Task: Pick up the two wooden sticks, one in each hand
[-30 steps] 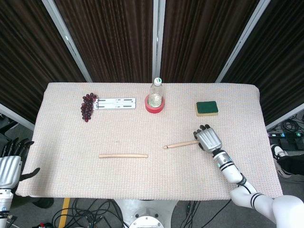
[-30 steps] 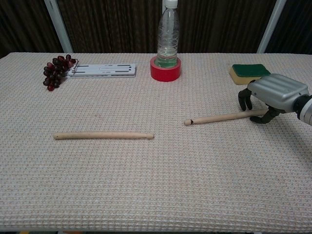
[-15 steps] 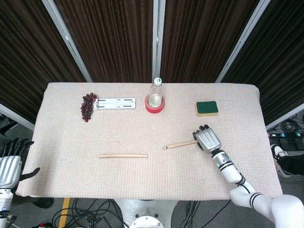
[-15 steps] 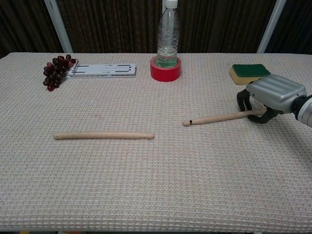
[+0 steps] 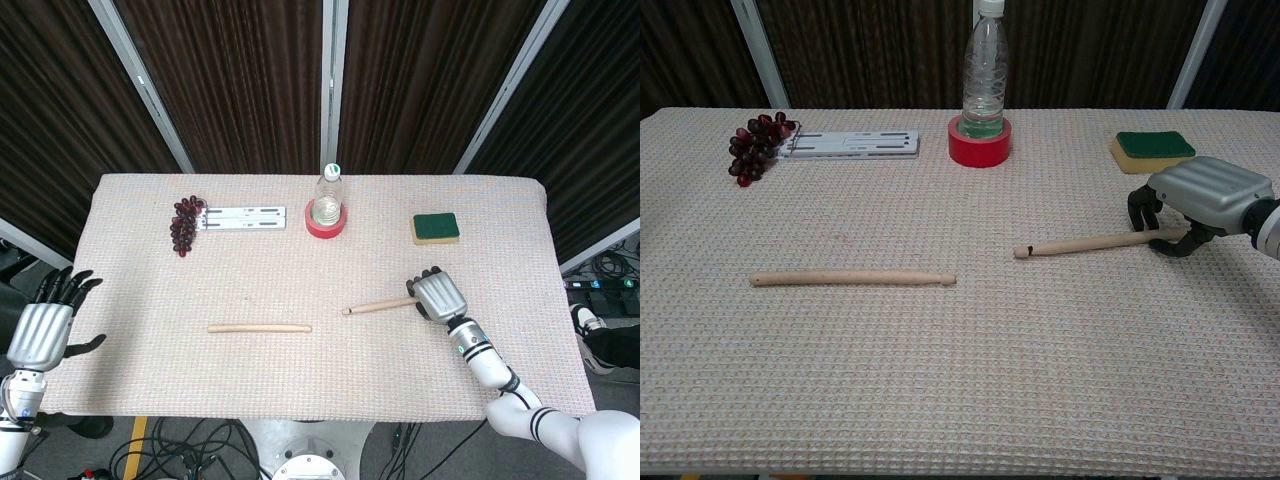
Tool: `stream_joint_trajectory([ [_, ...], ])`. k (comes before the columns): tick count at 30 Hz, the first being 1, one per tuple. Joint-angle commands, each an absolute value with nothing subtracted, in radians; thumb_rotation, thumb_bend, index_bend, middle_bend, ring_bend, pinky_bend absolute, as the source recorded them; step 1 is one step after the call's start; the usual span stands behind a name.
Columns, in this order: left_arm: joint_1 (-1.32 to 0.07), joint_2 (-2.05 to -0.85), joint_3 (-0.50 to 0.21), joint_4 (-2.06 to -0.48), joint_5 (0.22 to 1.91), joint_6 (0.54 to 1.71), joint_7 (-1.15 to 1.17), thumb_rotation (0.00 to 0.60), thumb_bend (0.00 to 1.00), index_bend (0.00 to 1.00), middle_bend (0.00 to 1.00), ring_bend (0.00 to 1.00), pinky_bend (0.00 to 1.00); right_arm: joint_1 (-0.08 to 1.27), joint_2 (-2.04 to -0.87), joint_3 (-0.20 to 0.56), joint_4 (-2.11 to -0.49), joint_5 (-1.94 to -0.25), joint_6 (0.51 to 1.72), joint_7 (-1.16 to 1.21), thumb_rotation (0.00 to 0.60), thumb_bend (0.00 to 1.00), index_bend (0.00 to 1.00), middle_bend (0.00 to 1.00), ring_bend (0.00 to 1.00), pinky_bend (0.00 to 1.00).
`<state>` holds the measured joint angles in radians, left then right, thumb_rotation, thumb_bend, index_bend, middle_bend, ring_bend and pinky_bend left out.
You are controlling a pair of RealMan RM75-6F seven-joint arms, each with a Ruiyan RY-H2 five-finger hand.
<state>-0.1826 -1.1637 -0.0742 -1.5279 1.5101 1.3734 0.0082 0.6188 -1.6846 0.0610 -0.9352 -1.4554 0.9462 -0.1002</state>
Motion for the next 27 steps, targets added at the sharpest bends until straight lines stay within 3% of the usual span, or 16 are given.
stream_joint_trajectory([
  [1,-0.235,-1.146,-0.084,-1.557,1.528,1.318,0.04,0.6,0.13,0.22,0.15,0.06,0.03,0.611,-1.614,0.071,-1.019,-1.451,0.963,-0.072,0.6,0.82,0.57,0.59,0.38,0.33],
  [6,-0.312,-1.171,-0.118,-1.582,1.494,1.233,0.088,0.6,0.14,0.32,0.26,0.28,0.2,0.598,-1.482,0.102,-1.188,-1.443,1.015,-0.085,0.6,0.84,0.57,0.59,0.39,0.33],
  [13,-0.409,-1.257,-0.146,-1.643,1.394,1.108,0.242,0.6,0.17,0.39,0.4,0.56,0.56,0.587,-1.326,0.159,-1.363,-1.413,1.063,-0.088,0.6,0.85,0.57,0.59,0.39,0.33],
  [18,-0.463,-1.37,-0.155,-1.645,1.292,1.059,0.39,0.6,0.21,0.42,0.42,0.64,0.67,0.582,-1.283,0.176,-1.403,-1.397,1.073,-0.057,0.6,0.85,0.57,0.59,0.39,0.33],
  [27,-0.523,-1.528,-0.157,-1.643,1.137,1.054,0.563,0.6,0.23,0.43,0.48,0.67,0.76,0.568,-1.303,0.154,-1.37,-1.4,1.079,-0.022,0.6,0.85,0.57,0.59,0.39,0.33],
])
